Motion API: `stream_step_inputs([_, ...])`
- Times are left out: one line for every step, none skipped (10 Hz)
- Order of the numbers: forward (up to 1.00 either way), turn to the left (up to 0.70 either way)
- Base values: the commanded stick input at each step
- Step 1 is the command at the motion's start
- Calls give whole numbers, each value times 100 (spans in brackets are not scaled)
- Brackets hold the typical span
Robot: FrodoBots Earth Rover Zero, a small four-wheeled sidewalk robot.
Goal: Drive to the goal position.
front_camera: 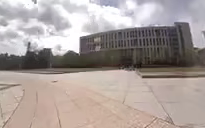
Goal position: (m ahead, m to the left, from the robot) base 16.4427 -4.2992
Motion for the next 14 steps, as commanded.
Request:
stream_step_inputs([70, 0])
stream_step_inputs([70, 3])
stream_step_inputs([70, 9])
stream_step_inputs([70, 3])
stream_step_inputs([70, -3])
stream_step_inputs([70, -26])
stream_step_inputs([70, -35])
stream_step_inputs([70, -29])
stream_step_inputs([70, 0])
stream_step_inputs([70, 0])
stream_step_inputs([70, 0])
stream_step_inputs([70, 0])
stream_step_inputs([70, 0])
stream_step_inputs([70, 0])
